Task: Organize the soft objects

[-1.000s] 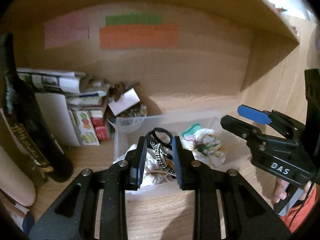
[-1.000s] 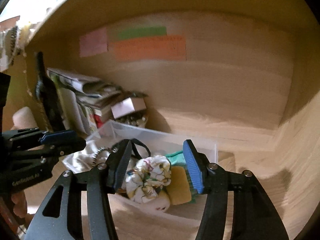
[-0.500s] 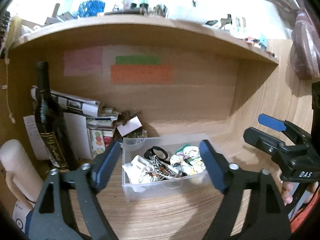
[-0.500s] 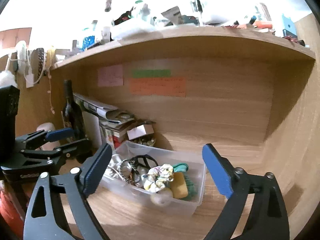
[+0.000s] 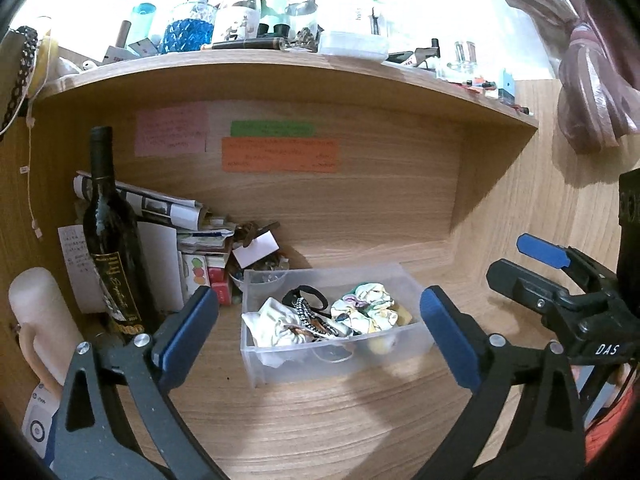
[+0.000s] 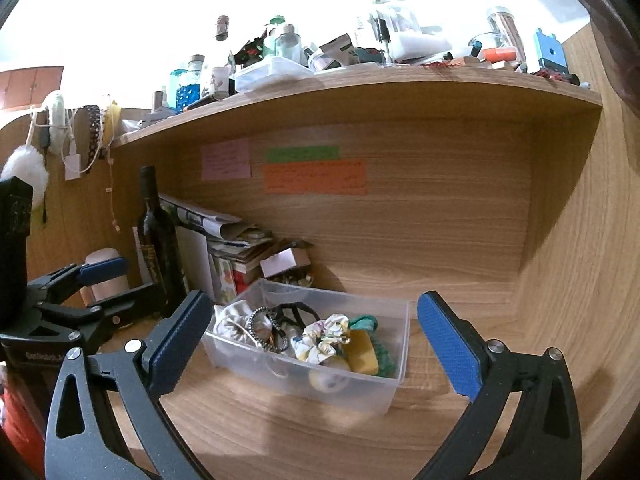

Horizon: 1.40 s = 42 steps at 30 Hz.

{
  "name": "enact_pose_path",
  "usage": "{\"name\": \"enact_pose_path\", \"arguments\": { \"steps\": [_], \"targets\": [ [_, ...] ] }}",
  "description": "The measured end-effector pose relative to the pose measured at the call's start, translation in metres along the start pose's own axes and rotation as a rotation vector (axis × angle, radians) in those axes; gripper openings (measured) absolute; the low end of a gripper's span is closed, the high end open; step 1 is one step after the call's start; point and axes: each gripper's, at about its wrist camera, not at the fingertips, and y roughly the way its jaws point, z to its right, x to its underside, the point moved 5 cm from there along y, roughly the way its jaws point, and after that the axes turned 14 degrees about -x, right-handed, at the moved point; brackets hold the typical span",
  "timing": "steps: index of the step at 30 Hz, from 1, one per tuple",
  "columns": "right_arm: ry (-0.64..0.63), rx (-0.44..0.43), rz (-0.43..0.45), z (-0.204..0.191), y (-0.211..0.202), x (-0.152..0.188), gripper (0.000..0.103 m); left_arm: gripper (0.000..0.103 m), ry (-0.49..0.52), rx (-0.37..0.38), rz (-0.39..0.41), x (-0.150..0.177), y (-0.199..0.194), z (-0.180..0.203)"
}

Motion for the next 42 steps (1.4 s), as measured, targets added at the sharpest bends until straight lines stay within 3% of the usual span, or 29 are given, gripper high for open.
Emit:
{"name": "enact_pose_path", "arguments": {
  "steps": [42],
  "targets": [
    [0.023, 0.009, 0.011, 0.0006, -0.0053, 0.0041, 0.103, 0.103, 0.01, 0.008, -0.014, 0.007, 0.0024, 0.0032]
  ]
}}
